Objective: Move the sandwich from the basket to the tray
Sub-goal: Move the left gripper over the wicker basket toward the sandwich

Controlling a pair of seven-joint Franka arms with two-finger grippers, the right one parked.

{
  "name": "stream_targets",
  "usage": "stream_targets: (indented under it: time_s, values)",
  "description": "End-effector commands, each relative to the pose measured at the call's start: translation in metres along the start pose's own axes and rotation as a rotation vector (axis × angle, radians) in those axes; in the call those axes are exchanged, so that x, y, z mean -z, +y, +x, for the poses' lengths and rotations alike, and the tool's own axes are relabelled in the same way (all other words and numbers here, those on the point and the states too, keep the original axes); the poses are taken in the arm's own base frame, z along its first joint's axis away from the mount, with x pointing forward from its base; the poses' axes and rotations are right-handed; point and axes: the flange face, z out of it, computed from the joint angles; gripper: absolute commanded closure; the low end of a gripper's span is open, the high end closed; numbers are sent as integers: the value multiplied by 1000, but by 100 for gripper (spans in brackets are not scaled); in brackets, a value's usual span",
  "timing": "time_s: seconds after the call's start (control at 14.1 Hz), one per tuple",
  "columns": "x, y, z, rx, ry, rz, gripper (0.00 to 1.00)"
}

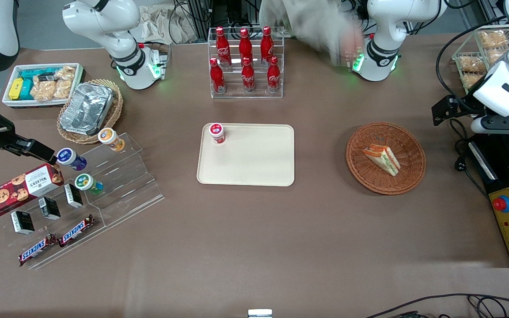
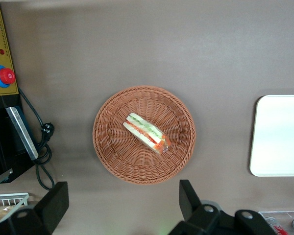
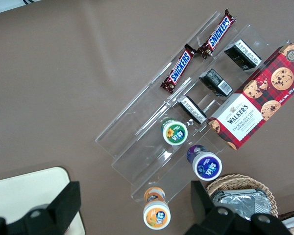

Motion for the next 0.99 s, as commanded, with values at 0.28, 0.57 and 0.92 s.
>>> stream_targets:
  time_s: [0.28,0.57,0.92]
  values:
    - [-2,2,-1,5,-10,6,1]
    - [-23,0,-18,-7,-25,10,0]
    - [-83,0,-42,125,-27,-12,0]
